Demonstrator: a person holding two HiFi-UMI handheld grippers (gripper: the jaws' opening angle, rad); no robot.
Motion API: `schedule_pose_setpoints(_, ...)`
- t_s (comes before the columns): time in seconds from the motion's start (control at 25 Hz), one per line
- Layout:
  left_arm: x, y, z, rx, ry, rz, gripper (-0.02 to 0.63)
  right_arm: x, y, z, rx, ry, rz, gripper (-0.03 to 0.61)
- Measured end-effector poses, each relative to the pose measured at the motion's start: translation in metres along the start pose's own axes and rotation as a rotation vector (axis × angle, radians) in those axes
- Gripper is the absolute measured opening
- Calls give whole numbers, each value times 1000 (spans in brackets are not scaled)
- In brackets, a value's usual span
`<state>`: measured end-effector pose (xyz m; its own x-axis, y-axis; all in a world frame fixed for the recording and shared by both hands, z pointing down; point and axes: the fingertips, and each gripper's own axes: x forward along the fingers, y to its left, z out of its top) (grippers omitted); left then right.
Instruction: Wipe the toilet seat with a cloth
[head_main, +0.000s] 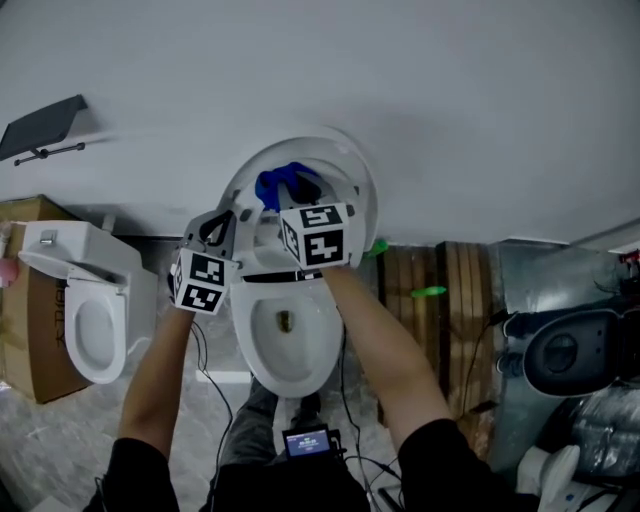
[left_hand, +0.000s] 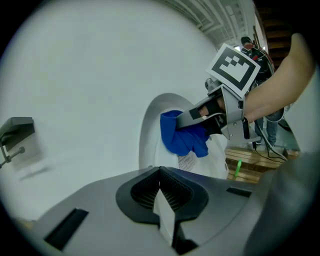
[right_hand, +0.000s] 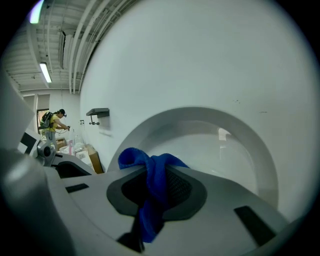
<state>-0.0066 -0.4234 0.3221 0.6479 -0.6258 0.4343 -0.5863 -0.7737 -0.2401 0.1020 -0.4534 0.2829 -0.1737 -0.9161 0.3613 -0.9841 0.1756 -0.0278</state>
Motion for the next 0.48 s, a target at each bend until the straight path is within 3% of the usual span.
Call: schedule_pose_setpoints(0.48, -7, -5, -42, -68, 37, 13, 12, 20, 59, -32, -65, 55, 101, 61)
